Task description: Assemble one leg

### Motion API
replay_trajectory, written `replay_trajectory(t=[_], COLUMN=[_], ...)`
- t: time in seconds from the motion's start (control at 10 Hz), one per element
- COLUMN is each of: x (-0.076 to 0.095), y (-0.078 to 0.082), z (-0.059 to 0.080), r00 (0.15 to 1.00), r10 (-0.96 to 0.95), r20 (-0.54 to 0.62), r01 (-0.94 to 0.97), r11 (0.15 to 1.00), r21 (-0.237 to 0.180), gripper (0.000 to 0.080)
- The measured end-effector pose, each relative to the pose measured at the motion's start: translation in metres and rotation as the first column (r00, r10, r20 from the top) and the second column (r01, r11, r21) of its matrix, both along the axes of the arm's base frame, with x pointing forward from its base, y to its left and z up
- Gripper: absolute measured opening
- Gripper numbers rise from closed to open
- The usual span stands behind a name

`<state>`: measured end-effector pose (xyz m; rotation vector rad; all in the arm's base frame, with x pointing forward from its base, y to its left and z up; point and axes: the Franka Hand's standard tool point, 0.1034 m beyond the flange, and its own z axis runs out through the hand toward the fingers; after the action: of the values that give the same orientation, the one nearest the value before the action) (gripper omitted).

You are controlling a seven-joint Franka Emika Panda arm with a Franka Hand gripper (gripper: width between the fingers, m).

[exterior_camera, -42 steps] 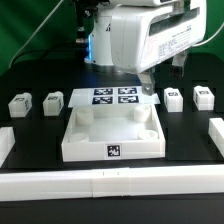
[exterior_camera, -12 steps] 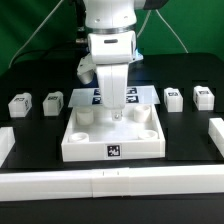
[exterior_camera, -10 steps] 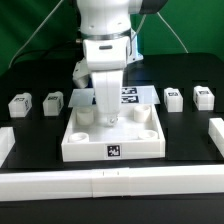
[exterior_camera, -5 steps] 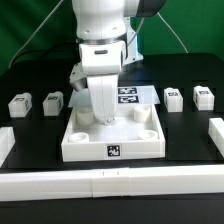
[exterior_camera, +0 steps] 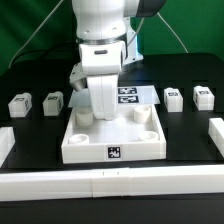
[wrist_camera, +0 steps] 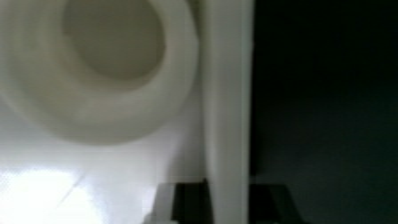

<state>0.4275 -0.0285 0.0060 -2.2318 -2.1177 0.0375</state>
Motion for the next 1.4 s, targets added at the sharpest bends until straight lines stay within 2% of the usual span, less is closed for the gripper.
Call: replay_trajectory(t=[0.6,0.8,1.0,1.2,1.4], x=[0.001,0.002,0.010,0.027,0.036], y=[0.000,0.006,0.026,0.058,0.078], z=[0.000,0.000,0.002,0.005,0.002], r00=[1.000,1.000,0.999,0.998,0.999], r10=[0.000,0.012,0.031,0.040,0.016], r20=[0.006,0.008,0.029,0.049,0.052], r01=[0.000,-0.012,-0.032,-0.042,-0.019], r11=[1.000,1.000,0.999,0.998,0.999], r21=[0.000,0.005,0.020,0.036,0.048], gripper=[0.0061,0.0061,0.0061,0.0061,0.0061])
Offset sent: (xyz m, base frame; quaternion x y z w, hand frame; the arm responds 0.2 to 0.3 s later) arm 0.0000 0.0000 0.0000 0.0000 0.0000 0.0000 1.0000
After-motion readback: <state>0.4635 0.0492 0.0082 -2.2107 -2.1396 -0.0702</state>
